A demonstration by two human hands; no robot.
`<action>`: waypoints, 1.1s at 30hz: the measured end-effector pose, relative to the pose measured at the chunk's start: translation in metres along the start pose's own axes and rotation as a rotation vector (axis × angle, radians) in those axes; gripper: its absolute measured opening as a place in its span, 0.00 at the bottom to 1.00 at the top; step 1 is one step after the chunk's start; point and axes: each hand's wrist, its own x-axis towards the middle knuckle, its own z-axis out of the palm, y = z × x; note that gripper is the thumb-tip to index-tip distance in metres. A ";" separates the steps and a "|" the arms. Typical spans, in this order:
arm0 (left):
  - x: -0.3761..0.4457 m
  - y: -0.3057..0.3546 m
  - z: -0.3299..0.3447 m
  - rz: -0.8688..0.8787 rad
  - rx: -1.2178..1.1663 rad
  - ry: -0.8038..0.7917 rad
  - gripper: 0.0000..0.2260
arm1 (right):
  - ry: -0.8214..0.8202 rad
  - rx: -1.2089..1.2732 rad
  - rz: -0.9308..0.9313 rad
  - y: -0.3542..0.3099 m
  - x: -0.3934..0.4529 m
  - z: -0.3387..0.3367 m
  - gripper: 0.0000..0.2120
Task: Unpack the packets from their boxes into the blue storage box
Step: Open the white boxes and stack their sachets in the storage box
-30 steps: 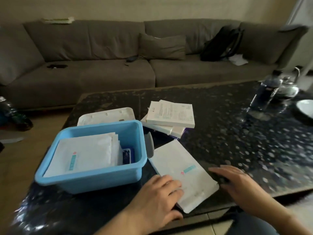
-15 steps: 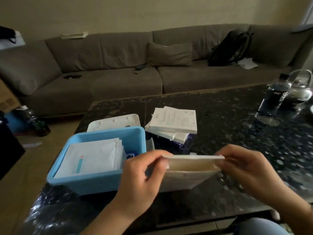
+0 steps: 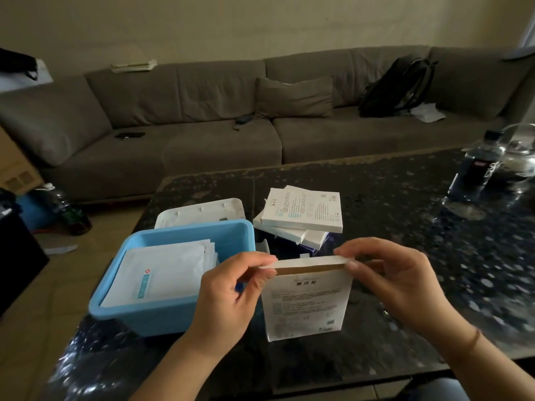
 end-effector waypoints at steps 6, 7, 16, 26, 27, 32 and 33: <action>0.002 0.005 0.004 -0.005 -0.028 -0.029 0.06 | 0.056 0.107 0.112 -0.002 0.004 0.008 0.05; 0.003 0.007 0.004 -0.023 -0.043 -0.030 0.05 | 0.057 0.097 0.116 -0.003 0.004 0.008 0.05; 0.008 0.012 0.002 -0.195 -0.107 -0.037 0.08 | 0.088 0.161 0.189 -0.012 0.009 0.010 0.05; 0.003 0.004 -0.004 0.013 -0.030 -0.148 0.10 | 0.004 -0.074 -0.011 -0.006 -0.003 0.005 0.12; 0.003 0.004 -0.003 0.051 0.012 -0.149 0.10 | 0.010 -0.106 -0.035 -0.005 -0.003 0.005 0.11; 0.009 0.012 -0.003 0.097 0.072 -0.262 0.11 | -0.007 -0.155 0.003 -0.015 0.007 0.007 0.10; 0.010 0.013 -0.001 0.113 0.086 -0.286 0.11 | -0.022 -0.175 0.021 -0.020 0.011 0.009 0.12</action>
